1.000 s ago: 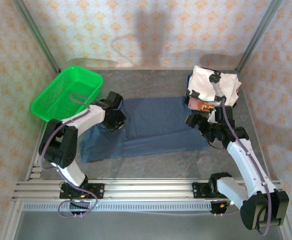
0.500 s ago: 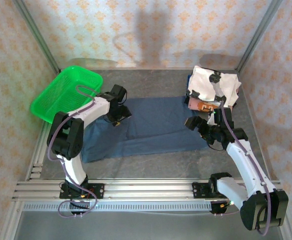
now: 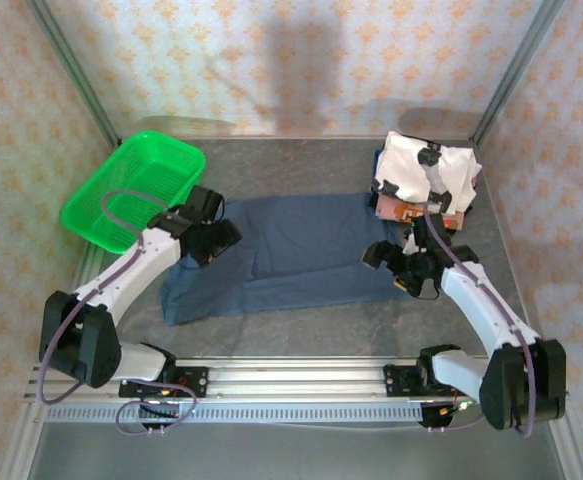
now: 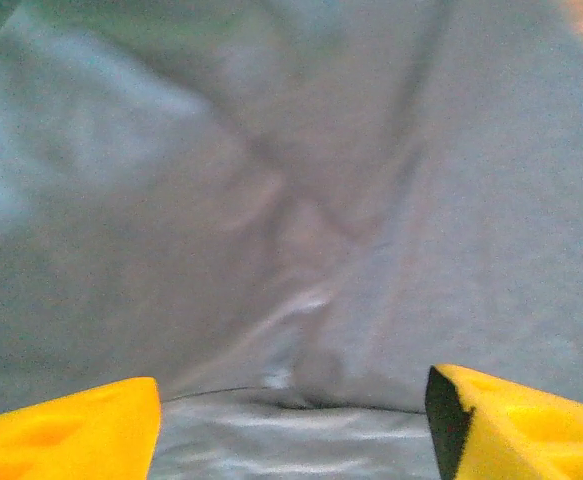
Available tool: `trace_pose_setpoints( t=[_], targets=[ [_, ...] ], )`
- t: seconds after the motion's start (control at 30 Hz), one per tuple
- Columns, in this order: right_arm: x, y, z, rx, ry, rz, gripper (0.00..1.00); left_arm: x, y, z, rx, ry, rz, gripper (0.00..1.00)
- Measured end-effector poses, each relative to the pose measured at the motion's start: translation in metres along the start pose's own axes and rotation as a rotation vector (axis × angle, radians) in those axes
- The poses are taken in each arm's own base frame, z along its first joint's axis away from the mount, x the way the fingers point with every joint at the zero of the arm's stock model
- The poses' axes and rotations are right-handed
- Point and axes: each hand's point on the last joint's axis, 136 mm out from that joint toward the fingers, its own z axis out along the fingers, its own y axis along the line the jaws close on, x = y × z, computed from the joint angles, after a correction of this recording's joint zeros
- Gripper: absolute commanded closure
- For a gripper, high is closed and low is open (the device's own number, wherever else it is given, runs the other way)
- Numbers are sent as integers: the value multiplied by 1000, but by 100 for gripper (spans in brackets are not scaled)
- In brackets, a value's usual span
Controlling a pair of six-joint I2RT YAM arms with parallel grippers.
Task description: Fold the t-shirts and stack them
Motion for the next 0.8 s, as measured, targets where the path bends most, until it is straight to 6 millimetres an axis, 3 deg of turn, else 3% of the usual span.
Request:
trace_pose_setpoints(
  t=[0.13, 0.27, 0.53, 0.8],
  targets=[
    [4, -16, 25, 90, 73, 32, 31, 23, 55, 28, -130, 55, -53, 50],
    [0, -40, 43, 211, 90, 80, 41, 25, 83, 38, -188, 57, -96, 54],
    [-11, -69, 48, 383, 17, 111, 45, 29, 120, 46, -282, 43, -134, 55],
    [-8, -74, 50, 481, 1, 52, 49, 35, 133, 45, -316, 42, -130, 53]
  ],
)
